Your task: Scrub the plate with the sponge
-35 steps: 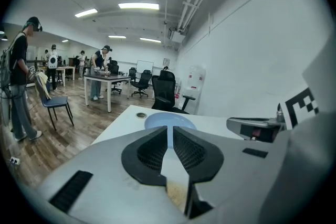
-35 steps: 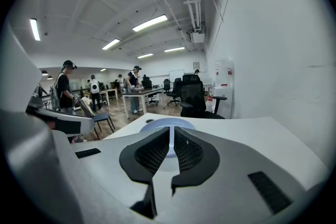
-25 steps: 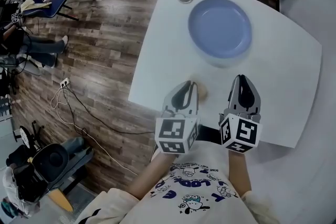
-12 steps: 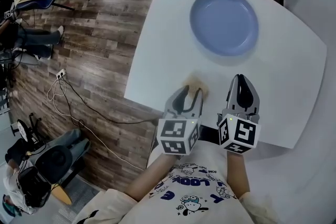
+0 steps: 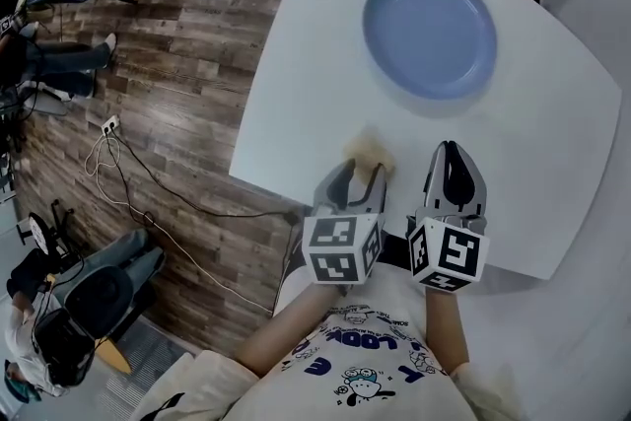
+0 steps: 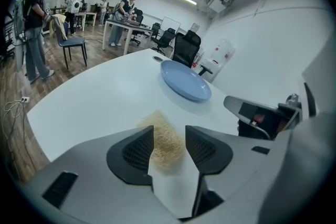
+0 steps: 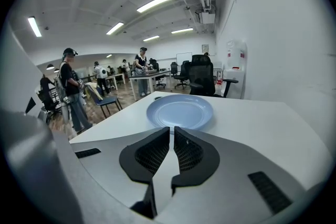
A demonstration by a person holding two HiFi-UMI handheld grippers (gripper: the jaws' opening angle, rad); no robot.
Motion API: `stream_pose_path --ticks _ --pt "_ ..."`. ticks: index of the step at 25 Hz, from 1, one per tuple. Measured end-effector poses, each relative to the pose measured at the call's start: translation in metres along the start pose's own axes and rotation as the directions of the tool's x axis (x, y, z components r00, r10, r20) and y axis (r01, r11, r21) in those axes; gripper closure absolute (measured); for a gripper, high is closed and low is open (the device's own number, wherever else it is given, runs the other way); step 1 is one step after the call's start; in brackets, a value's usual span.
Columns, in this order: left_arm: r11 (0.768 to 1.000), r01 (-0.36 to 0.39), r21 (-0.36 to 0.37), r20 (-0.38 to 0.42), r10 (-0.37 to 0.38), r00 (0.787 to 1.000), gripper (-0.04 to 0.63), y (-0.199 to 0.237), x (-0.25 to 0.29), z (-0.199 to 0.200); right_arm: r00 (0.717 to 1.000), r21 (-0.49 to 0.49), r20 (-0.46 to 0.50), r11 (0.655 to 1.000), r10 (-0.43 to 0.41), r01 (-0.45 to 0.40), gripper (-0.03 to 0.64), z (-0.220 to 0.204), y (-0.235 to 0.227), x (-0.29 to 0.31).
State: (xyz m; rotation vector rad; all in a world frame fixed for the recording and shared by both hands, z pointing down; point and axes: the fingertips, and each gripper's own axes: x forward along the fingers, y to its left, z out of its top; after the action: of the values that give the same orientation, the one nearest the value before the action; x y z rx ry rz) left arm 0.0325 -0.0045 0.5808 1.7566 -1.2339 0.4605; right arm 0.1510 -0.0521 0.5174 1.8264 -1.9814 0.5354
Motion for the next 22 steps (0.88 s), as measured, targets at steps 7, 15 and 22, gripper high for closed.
stream_pose_path --ticks 7,15,22 --pt "1.000 -0.021 0.011 -0.045 0.021 0.999 0.411 0.003 0.014 -0.011 0.999 -0.008 -0.035 1.000 0.011 -0.011 0.580 -0.014 0.001 0.001" --pt "0.994 -0.076 0.077 -0.048 0.080 0.996 0.411 0.008 0.021 -0.002 0.998 0.004 -0.057 1.000 0.026 -0.025 0.580 -0.021 0.001 0.004" --pt "0.975 -0.040 0.218 -0.053 0.053 0.997 0.411 0.010 0.022 0.005 0.990 0.003 -0.066 0.992 0.125 -0.125 0.580 -0.026 0.021 0.015"
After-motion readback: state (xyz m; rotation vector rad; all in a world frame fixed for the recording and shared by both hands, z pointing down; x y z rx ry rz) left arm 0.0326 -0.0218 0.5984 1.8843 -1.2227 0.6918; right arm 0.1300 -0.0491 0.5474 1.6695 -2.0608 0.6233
